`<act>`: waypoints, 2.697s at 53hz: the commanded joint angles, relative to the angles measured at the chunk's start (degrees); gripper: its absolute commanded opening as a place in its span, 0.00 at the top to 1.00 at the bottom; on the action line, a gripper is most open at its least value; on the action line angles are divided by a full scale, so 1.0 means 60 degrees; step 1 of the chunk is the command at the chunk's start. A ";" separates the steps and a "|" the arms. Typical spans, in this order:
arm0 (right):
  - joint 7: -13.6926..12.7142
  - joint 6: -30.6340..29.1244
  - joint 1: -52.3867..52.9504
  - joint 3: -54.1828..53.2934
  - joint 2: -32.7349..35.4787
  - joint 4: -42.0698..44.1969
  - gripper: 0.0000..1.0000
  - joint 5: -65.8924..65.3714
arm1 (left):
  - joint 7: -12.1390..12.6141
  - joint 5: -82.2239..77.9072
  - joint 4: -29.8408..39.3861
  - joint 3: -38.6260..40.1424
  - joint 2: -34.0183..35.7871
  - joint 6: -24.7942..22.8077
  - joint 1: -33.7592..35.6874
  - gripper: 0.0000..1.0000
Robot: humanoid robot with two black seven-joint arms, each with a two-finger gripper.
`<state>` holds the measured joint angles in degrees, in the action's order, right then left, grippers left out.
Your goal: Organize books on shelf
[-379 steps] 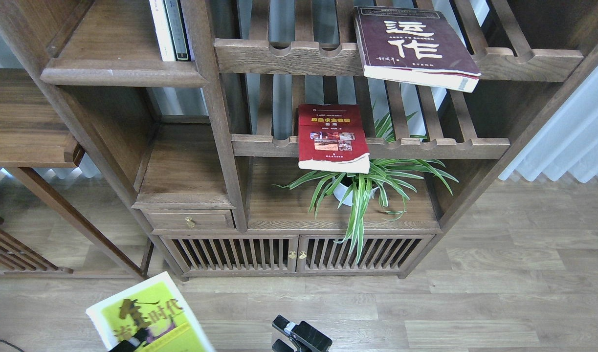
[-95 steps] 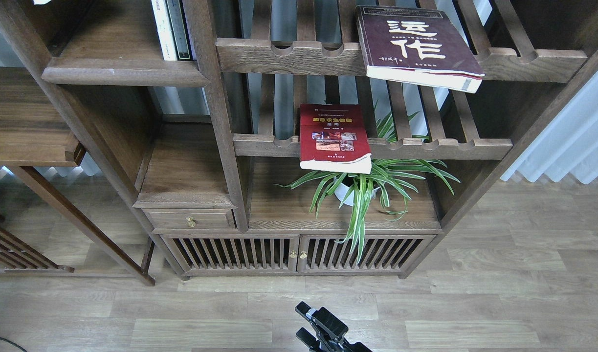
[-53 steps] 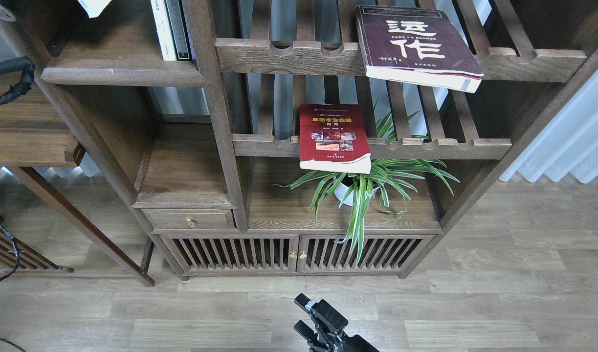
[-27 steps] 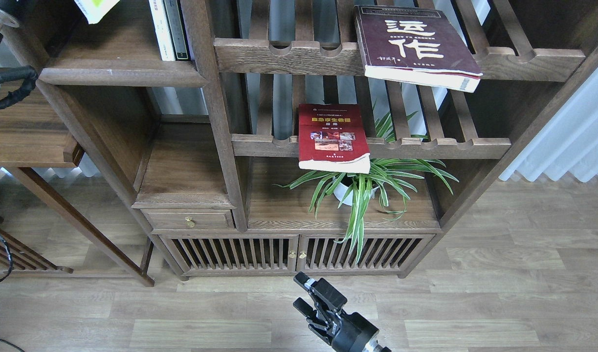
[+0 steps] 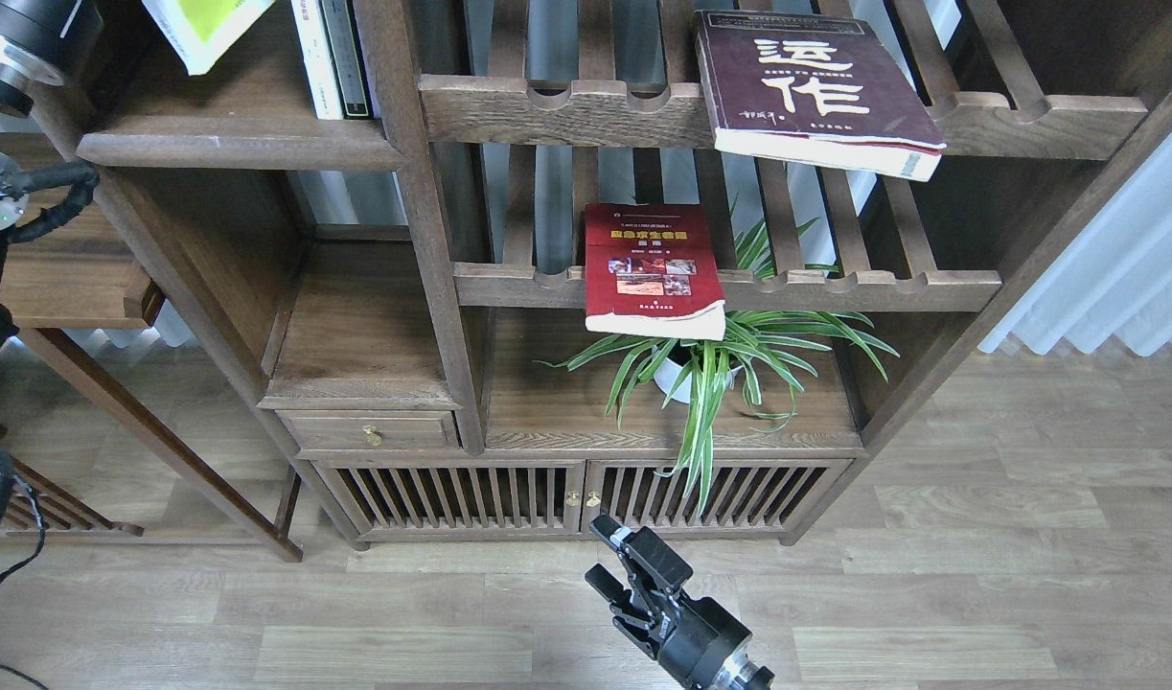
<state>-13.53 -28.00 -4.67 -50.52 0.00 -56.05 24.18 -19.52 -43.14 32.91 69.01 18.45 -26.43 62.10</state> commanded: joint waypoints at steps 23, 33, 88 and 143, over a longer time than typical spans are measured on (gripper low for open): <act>0.0000 0.0000 -0.0056 -0.0046 0.0000 -0.0209 0.02 0.0043 | -0.0028 -0.0017 -0.1355 -0.0603 -0.0628 -0.0005 0.1120 0.94; 0.0000 0.0000 -0.0056 -0.0061 0.0000 -0.0253 0.02 0.0043 | -0.0028 0.0013 -0.1340 -0.0735 -0.0716 -0.0034 0.1120 0.92; 0.0000 0.0000 -0.0144 -0.0046 0.0000 -0.0326 0.02 0.0175 | -0.0028 0.0057 -0.0549 -0.0780 -0.0643 -0.0034 0.1398 0.60; 0.0131 0.0000 -0.0466 -0.0105 0.0000 -0.0531 0.02 0.0175 | -0.0028 0.1286 0.3933 0.1081 0.1482 -0.0262 -0.1560 0.00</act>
<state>-12.75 -28.00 -7.47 -51.25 0.00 -59.13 25.22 -19.64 -37.34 53.85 73.31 27.43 -27.49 55.52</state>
